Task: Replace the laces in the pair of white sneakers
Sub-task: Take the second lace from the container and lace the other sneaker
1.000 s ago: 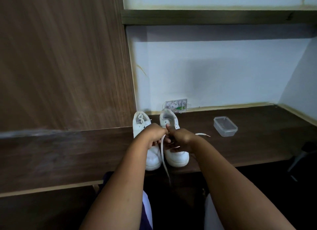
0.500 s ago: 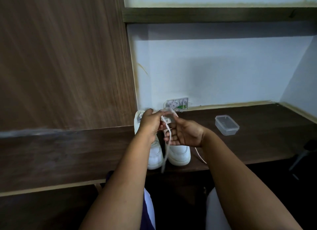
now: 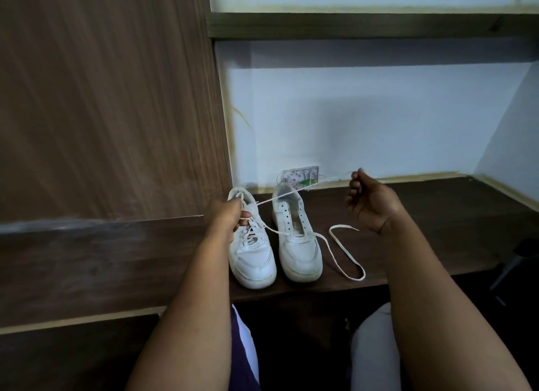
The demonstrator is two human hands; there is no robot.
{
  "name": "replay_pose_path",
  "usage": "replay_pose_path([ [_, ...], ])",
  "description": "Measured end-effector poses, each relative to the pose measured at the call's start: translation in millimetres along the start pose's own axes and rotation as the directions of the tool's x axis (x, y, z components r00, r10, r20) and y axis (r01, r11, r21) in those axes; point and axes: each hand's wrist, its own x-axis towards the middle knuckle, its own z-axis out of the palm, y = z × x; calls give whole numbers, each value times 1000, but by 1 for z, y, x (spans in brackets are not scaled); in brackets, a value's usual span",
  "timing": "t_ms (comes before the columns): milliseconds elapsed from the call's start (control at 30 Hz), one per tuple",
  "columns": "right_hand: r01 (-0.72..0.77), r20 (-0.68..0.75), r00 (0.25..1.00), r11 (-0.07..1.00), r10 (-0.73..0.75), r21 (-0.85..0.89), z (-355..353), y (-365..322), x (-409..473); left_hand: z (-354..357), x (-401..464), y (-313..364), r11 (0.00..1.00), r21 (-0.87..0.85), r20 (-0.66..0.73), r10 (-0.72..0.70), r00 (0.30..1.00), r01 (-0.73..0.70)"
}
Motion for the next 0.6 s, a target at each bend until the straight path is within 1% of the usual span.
replay_pose_path([
  [33, 63, -41, 997, 996, -66, -70, -1, 0, -1, -2, 0, 0, 995, 97, -37, 38, 999, -34],
  [67, 128, -67, 987, 967, -145, -219, 0, 1, -2, -4, -2, 0, 973, 224, -65, 81, 995, -65],
  [100, 180, -61, 973, 894, -224, -410, 1, 4, -3, -4, -5, -1, 919, 382, -98, 144, 985, -96],
  [133, 207, -23, 963, 789, -270, -578, 3, 7, -5, -2, -11, -2, 834, 537, -132, 232, 964, -128],
  [167, 203, 9, 963, 699, -270, -685, 7, 12, -7, 2, -18, -4, 741, 647, -140, 349, 927, -181],
  [200, 182, 37, 973, 655, -228, -733, 12, 16, -9, 7, -24, -4, 651, 705, -105, 487, 867, -280],
  [233, 154, 59, 984, 641, -168, -752, 18, 21, -11, 12, -27, -3, 571, 715, -24, 598, 801, -404],
  [267, 125, 69, 991, 640, -113, -758, 25, 26, -13, 19, -31, -1, 522, 669, 79, 658, 749, -529],
  [300, 104, 73, 995, 648, -75, -755, 31, 31, -15, 27, -33, 0, 512, 577, 195, 671, 716, -637],
  [333, 91, 80, 996, 675, -47, -732, 36, 36, -16, 36, -38, 1, 543, 470, 307, 639, 705, -696],
  [367, 73, 89, 996, 731, -17, -679, 41, 42, -15, 44, -42, 0, 616, 368, 384, 581, 717, -696],
  [400, 45, 100, 995, 802, 18, -595, 45, 47, -15, 50, -46, -1, 706, 270, 421, 524, 740, -654],
  [433, 11, 113, 992, 865, 53, -502, 48, 50, -14, 55, -51, -3, 793, 184, 430, 466, 773, -580],
  [467, -19, 122, 989, 902, 79, -431, 49, 52, -12, 59, -56, -5, 860, 111, 430, 411, 804, -499],
  [500, -41, 120, 988, 919, 96, -392, 49, 52, -10, 61, -56, -6, 898, 69, 423, 369, 828, -435],
  [533, -49, 119, 988, 926, 100, -375, 49, 51, -10, 60, -56, -6, 913, 64, 415, 343, 843, -403],
  [600, -38, 123, 988, 925, 91, -379, 48, 46, -11, 56, -51, -3, 894, 123, 400, 353, 846, -431],
])
